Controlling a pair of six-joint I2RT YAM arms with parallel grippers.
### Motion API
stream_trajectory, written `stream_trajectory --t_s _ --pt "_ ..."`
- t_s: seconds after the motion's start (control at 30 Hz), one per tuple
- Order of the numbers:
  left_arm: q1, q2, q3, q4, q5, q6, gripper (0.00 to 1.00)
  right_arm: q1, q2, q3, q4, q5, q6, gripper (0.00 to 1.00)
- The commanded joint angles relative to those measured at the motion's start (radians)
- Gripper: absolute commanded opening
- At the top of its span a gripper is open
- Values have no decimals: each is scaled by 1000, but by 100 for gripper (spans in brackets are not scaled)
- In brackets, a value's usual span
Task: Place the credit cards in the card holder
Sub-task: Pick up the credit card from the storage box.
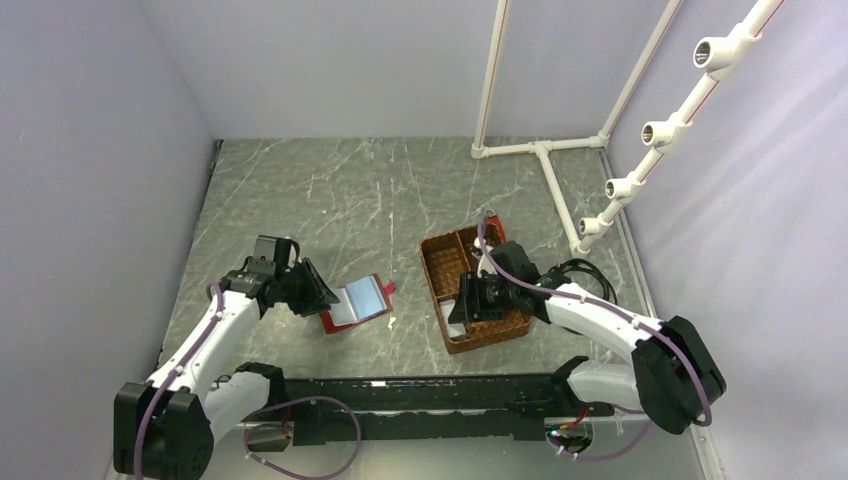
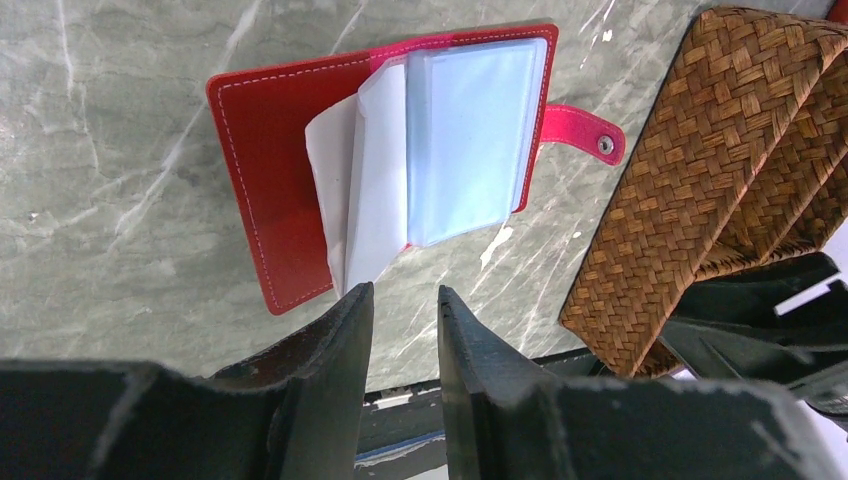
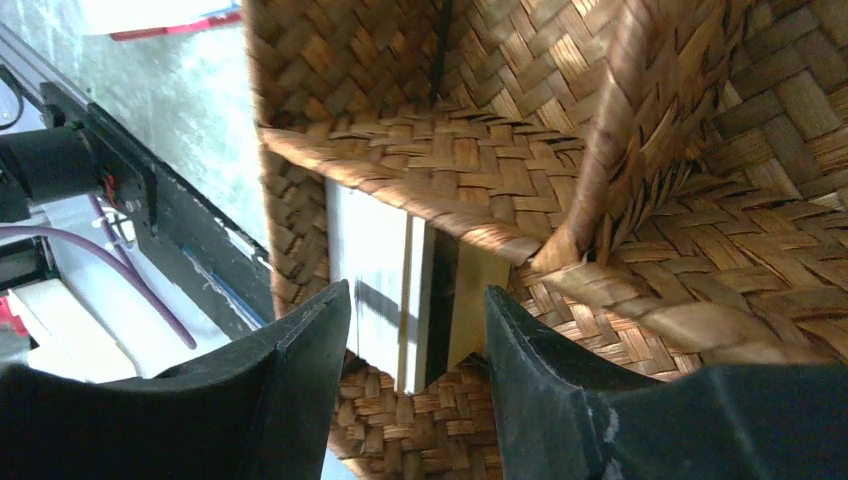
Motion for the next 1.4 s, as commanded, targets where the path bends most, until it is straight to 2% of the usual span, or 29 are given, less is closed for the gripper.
stream_trajectory --t_s 0.0,0.1,0.47,0.6,0.77,0.8,0.87,1.1,1.17,1.23,1.37 --pt "0 -11 16 20 18 10 36 -4 34 -26 98 -52 20 54" --pt "0 -13 16 17 20 11 36 -5 28 -22 100 -71 21 52" --pt "0 5 17 40 31 11 36 -22 -38 -4 82 -110 35 26" --pt "0 7 17 40 31 12 36 -27 -44 -7 81 -110 32 20" --pt "-1 8 16 40 33 12 36 -31 -51 18 22 -63 8 0" --pt "0 8 21 35 32 15 37 -30 -58 32 -5 -38 -4 0" --pt "0 2 46 5 12 27 41 -30 -81 71 -79 29 -34 0" --pt "0 -89 202 -157 -71 63 68 -29 -162 228 -302 261 -136 0" --pt "-1 -115 233 -148 -15 72 71 -22 -171 300 -347 292 -151 0" --pt "-1 -138 231 -60 117 74 74 -19 -181 348 -332 262 -132 0" --pt "-2 -165 122 298 422 -49 78 -16 -184 321 -108 102 33 0"
